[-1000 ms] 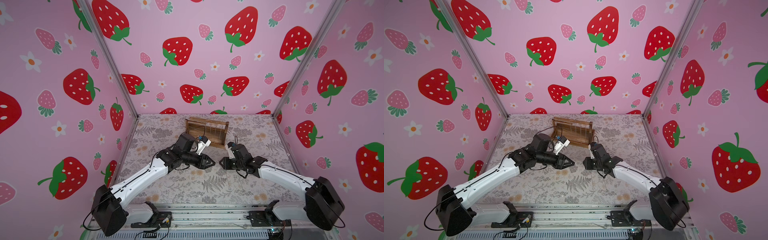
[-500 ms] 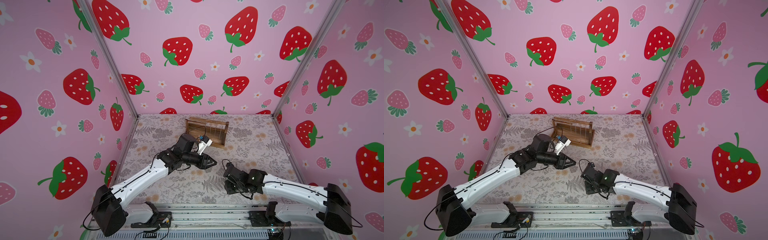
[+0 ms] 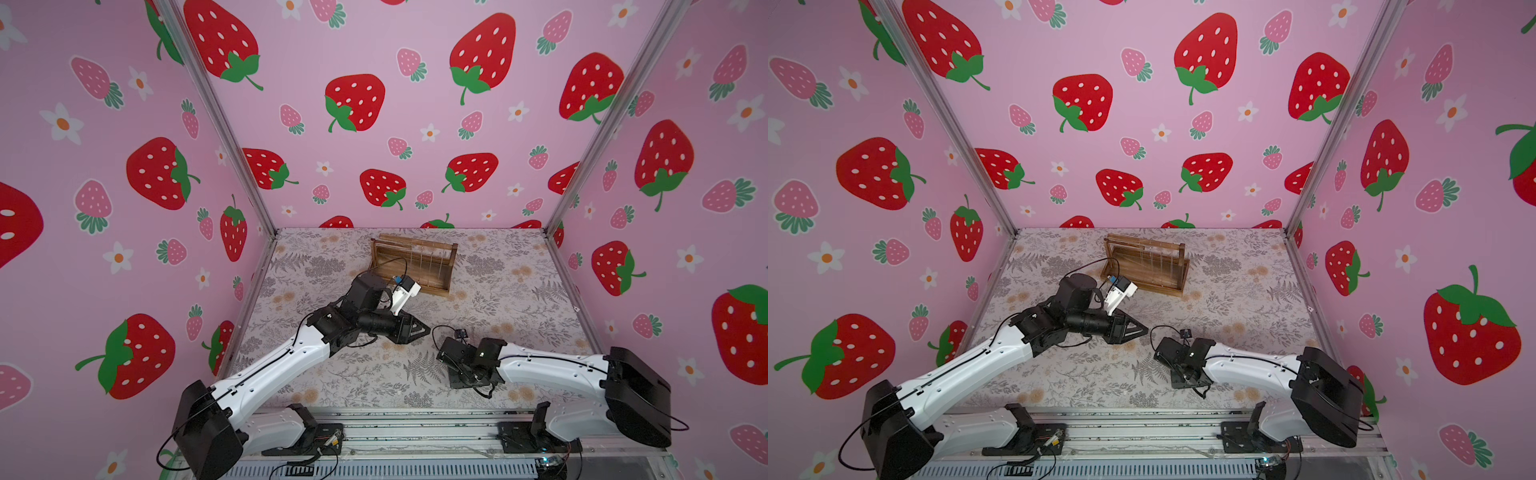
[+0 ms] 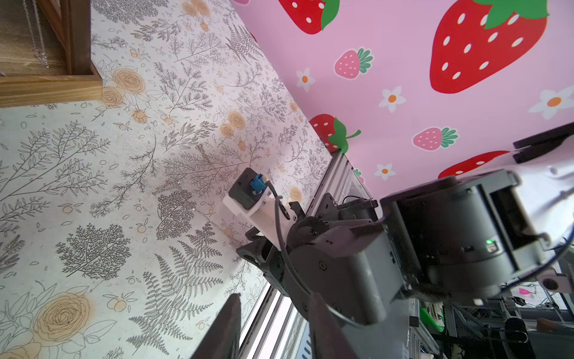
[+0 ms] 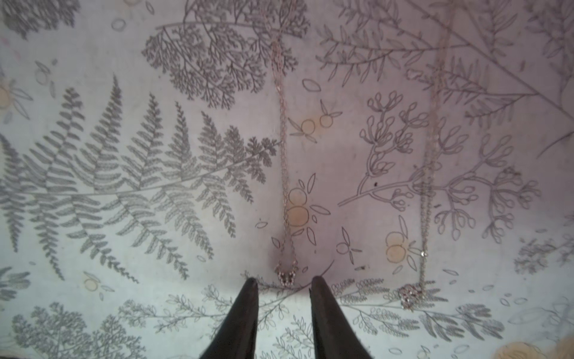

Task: Take the necklace off the jewelry display stand
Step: Place the necklace at the center of the board.

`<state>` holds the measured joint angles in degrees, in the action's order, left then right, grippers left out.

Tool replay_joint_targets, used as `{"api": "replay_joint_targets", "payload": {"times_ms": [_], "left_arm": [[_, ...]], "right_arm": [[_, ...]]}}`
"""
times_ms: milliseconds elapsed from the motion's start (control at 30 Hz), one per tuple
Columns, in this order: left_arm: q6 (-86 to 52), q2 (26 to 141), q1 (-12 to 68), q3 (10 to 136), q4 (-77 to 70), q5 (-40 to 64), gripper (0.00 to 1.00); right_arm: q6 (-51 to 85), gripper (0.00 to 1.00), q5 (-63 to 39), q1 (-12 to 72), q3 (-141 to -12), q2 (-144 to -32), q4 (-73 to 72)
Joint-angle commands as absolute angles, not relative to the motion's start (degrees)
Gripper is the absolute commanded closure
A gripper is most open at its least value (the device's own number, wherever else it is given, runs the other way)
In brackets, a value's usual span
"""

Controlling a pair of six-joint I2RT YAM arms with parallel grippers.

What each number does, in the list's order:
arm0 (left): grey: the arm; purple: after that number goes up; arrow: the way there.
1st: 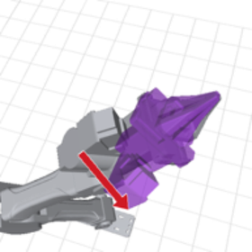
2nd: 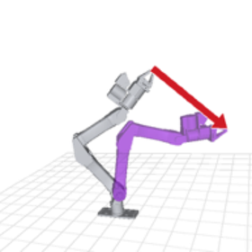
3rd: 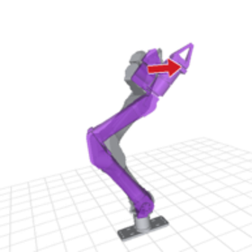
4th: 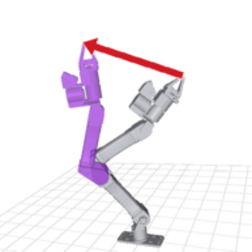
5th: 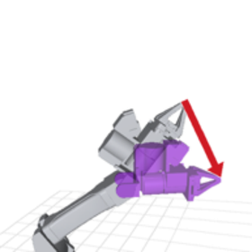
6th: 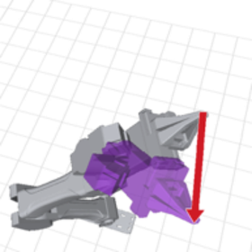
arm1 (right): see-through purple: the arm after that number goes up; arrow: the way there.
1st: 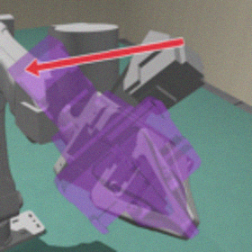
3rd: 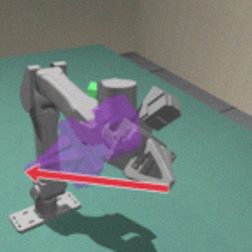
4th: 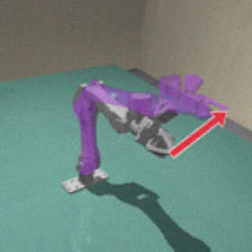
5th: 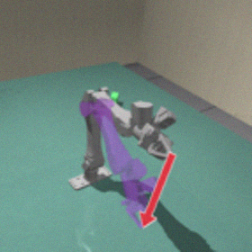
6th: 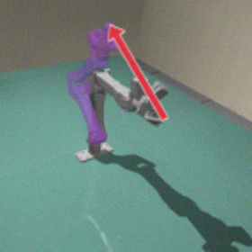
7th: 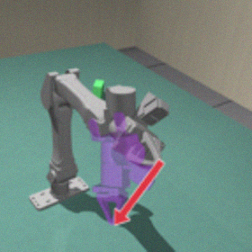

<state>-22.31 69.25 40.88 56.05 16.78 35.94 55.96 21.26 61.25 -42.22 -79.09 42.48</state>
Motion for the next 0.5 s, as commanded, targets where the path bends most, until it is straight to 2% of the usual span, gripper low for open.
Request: {"api": "replay_joint_targets", "payload": {"times_ms": [0, 233, 467], "left_arm": [[-21.2, 69.2, 41.1, 56.6, 18.4, 35.4, 0.63], [-20.8, 69.6, 41.1, 57.2, 18.9, 35.6, 0.64], [-20.6, 69.5, 41.1, 57.5, 19.4, 35.4, 0.64]], "right_arm": [[56.1, 0.71, 20.4, 59.1, -39.9, -78.7, 38.8], [54.1, 0.76, 19.4, 57.2, -39.1, -80.5, 36.9], [53.4, 0.77, 18.3, 57.2, -39.4, -81.8, 35.6]]}}
